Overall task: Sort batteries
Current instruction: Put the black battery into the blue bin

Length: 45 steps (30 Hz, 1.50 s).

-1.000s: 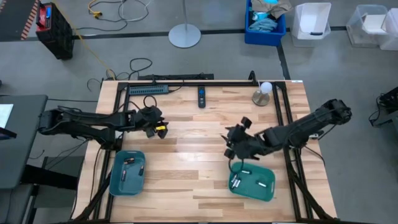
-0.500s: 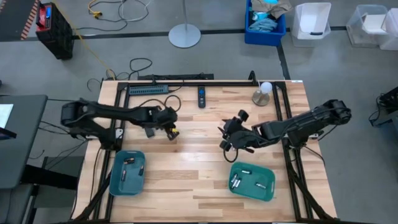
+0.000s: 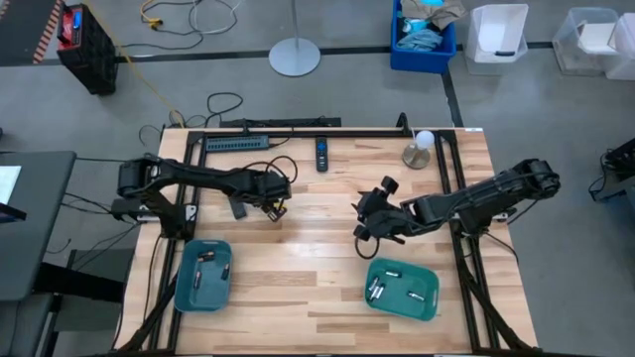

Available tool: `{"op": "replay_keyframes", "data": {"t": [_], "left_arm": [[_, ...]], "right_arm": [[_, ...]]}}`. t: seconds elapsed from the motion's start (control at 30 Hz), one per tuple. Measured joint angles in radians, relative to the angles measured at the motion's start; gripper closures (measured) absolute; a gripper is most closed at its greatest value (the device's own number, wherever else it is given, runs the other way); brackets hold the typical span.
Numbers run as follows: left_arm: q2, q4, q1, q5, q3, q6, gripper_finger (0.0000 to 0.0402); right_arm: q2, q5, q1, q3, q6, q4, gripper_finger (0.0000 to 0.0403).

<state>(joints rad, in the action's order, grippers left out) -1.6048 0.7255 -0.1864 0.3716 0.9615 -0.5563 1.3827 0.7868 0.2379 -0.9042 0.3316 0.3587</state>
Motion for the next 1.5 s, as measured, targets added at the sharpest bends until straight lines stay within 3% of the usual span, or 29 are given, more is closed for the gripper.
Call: {"op": "replay_keyframes", "data": {"t": [0.4,1.17,1.5], "left_arm": [[-0.001,0.047,-0.012,-0.053,0.006,-0.091,0.0245],[-0.001,-0.006,-0.012,-0.058,0.005,-0.105,0.0245],[-0.001,0.071,-0.012,-0.007,0.004,-0.259,0.0211]], "right_arm": [[0.000,0.000,-0.003,0.000,0.000,-0.008,0.0212],[0.000,0.000,-0.003,0.000,0.000,-0.007,0.0212],[0.000,0.000,-0.003,0.000,0.000,-0.009,0.0212]]}}
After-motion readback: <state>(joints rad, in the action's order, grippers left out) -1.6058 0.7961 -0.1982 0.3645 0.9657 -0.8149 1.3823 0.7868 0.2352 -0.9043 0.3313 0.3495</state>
